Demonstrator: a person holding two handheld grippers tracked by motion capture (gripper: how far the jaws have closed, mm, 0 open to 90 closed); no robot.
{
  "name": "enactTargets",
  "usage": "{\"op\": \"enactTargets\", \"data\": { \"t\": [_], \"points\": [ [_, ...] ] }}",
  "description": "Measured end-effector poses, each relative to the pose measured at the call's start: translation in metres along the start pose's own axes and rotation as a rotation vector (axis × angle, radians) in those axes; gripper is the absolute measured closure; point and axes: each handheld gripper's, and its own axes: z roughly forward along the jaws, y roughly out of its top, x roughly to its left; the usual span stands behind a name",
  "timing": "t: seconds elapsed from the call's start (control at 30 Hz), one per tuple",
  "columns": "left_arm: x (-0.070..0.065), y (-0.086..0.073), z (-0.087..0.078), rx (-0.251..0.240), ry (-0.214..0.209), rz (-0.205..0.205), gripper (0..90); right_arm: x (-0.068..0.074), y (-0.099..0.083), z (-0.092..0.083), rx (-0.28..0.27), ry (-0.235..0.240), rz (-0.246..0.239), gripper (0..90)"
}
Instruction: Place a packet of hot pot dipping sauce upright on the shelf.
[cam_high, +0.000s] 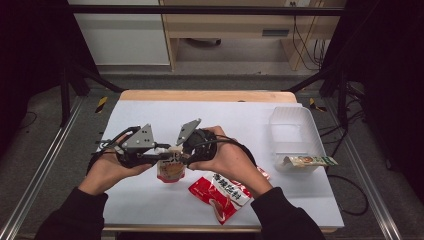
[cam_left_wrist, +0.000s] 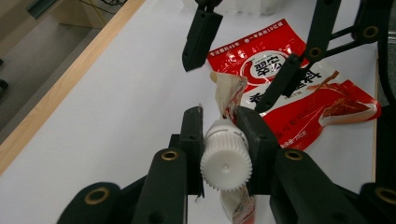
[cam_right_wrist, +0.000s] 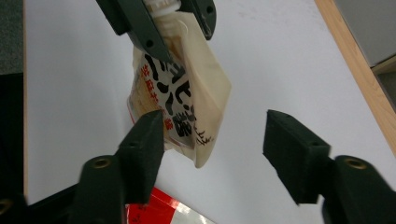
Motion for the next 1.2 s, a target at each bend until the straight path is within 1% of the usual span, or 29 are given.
{"op": "enactTargets", "data": {
  "t": [0.13, 0.2, 0.27, 0.33, 0.4, 0.47, 0.57, 0.6, 0.67, 0.7, 0.77, 0.83, 0.87, 0.9, 0.97, 1.0, 1.03, 1.07, 1.1, 1.17, 1.2],
  "points": [
    [-0.001, 0.000, 0.001, -0.003, -0.006, 0.006, 73.0, 0.001, 0.005, 0.001, 0.002, 0.006, -0.027, 64.2],
    [-0.002, 0.001, 0.001, -0.004, -0.003, 0.006, 73.0, 0.001, 0.006, 0.002, 0.006, 0.011, -0.030, 71.3],
    [-0.002, 0.001, 0.001, -0.006, 0.002, 0.002, 73.0, 0.002, 0.006, 0.002, 0.019, 0.009, -0.022, 77.5],
    [0.000, 0.000, 0.000, -0.016, 0.003, -0.008, 73.0, 0.002, 0.006, 0.002, 0.015, 0.010, -0.031, 82.1],
    [0.001, -0.002, 0.000, -0.025, 0.005, -0.022, 72.9, 0.003, 0.007, 0.001, 0.004, 0.007, -0.023, 85.5],
    [0.001, -0.003, 0.000, -0.029, 0.007, -0.029, 72.7, 0.002, 0.007, 0.000, 0.004, 0.010, -0.019, 86.8],
    [0.002, -0.006, 0.001, -0.042, 0.027, -0.040, 71.8, 0.001, 0.008, 0.000, 0.007, 0.009, -0.013, 87.7],
    [0.002, -0.006, 0.000, -0.049, 0.034, -0.044, 67.8, 0.001, 0.009, 0.000, 0.011, 0.009, -0.014, 87.8],
    [0.003, -0.009, -0.003, -0.083, 0.046, -0.077, 57.8, -0.001, 0.009, -0.001, 0.014, 0.004, -0.017, 87.9],
    [0.004, -0.010, -0.005, -0.100, 0.052, -0.089, 55.1, -0.002, 0.009, -0.002, 0.014, 0.002, -0.018, 88.0],
    [0.004, -0.013, -0.011, -0.127, 0.074, -0.101, 45.9, -0.004, 0.007, -0.003, 0.016, -0.006, -0.013, 88.0],
    [0.004, -0.022, -0.015, -0.151, 0.100, -0.136, 35.8, -0.008, 0.005, -0.006, 0.015, -0.019, -0.009, 88.0],
    [0.004, -0.026, -0.017, -0.154, 0.106, -0.146, 32.0, -0.010, 0.004, -0.008, 0.012, -0.020, -0.013, 88.0],
    [0.004, -0.034, -0.018, -0.163, 0.110, -0.170, 30.3, -0.011, 0.003, -0.010, 0.010, -0.024, -0.014, 88.0],
    [0.003, -0.045, -0.018, -0.160, 0.114, -0.194, 26.4, -0.015, 0.001, -0.013, 0.001, -0.031, -0.002, 88.0],
    [0.003, -0.052, -0.016, -0.175, 0.112, -0.190, 24.4, -0.017, 0.001, -0.015, 0.003, -0.038, -0.005, 88.0],
    [0.002, -0.058, -0.015, -0.173, 0.114, -0.191, 22.9, -0.020, 0.000, -0.018, 0.001, -0.043, -0.009, 88.0],
    [-0.001, -0.065, -0.014, -0.163, 0.120, -0.208, 21.4, -0.022, 0.000, -0.020, 0.002, -0.046, -0.016, 88.0],
    [-0.002, -0.071, -0.013, -0.162, 0.125, -0.213, 20.3, -0.023, -0.001, -0.023, -0.003, -0.049, -0.012, 88.0],
    [-0.006, -0.086, -0.008, -0.158, 0.135, -0.245, 17.9, -0.029, -0.003, -0.029, -0.014, -0.057, -0.023, 87.9],
    [-0.008, -0.094, -0.005, -0.140, 0.138, -0.262, 16.9, -0.031, -0.004, -0.032, -0.015, -0.062, -0.025, 87.9]
  ]
}}
